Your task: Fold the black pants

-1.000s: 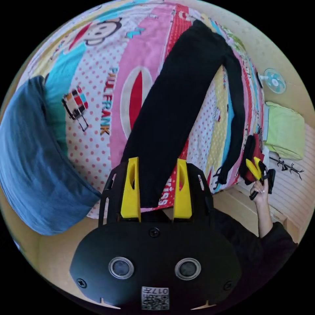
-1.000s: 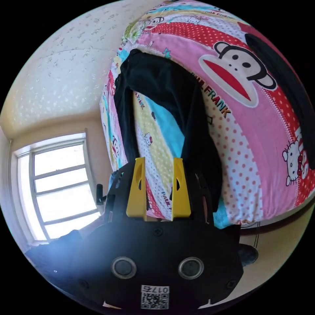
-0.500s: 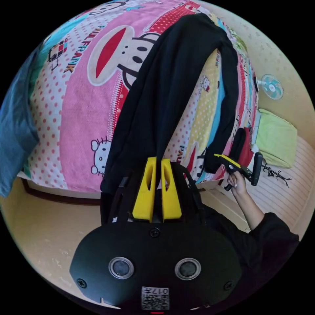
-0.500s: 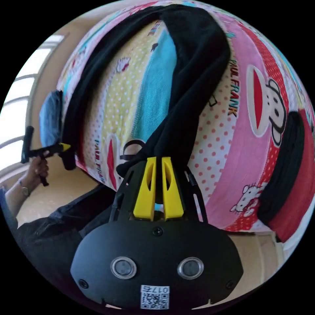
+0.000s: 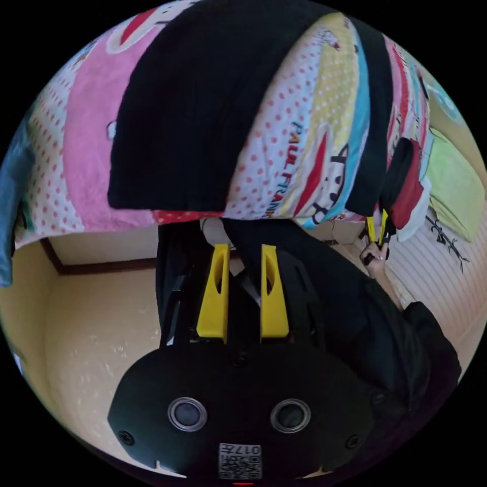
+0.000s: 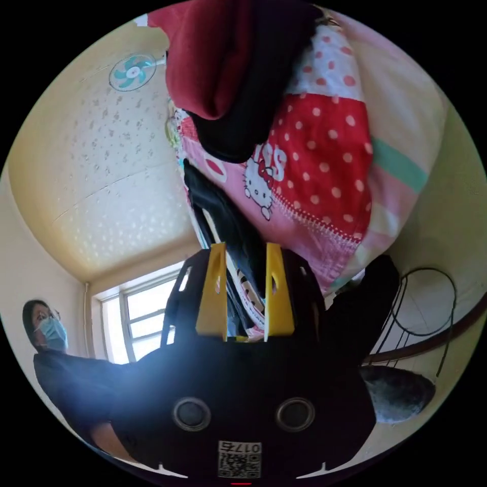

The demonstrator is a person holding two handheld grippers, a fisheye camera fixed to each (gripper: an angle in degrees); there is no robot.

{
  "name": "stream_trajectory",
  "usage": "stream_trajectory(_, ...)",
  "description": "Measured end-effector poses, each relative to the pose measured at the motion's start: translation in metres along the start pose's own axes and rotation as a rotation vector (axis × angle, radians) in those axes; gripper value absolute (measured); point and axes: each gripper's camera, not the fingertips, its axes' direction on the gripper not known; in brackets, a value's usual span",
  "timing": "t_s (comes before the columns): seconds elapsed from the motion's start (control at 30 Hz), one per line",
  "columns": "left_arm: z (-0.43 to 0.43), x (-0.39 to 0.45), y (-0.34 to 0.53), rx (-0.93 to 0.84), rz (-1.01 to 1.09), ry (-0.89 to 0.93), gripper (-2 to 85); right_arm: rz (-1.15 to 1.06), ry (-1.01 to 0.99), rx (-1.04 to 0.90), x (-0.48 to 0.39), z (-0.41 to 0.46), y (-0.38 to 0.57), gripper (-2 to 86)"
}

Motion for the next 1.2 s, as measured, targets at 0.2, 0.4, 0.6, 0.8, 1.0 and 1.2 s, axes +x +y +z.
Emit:
stream_trajectory(0.2,-0.004,0.084,-0.078,-0.074,0.303,-0.038,10.5,-0.082,0.274,-0.349,-0.026,0.062,-0.017,7.0)
stream_trajectory(0.4,-0.020,0.157,-0.117,-0.032,0.455,0.088,11.1,-0.140,-0.095,-0.224,-0.025,0.033,0.016,3.1)
stream_trajectory(0.6,-0.023,0.167,-0.098,-0.007,0.414,0.141,13.4,0.043,0.042,-0.134,0.023,0.017,0.042,1.2)
stream_trajectory(0.8,-0.034,0.192,-0.069,0.095,0.390,0.047,17.5,-0.418,0.087,-0.309,-0.087,0.044,0.083,0.7)
stream_trajectory(1.0,-0.003,0.206,-0.089,-0.090,0.364,-0.239,10.7,-0.624,0.109,-0.555,-0.147,0.098,0.104,0.8)
stream_trajectory(1.2,-0.032,0.155,-0.070,-0.020,0.363,-0.058,3.3,-0.709,0.108,-1.009,-0.165,0.098,0.089,1.7)
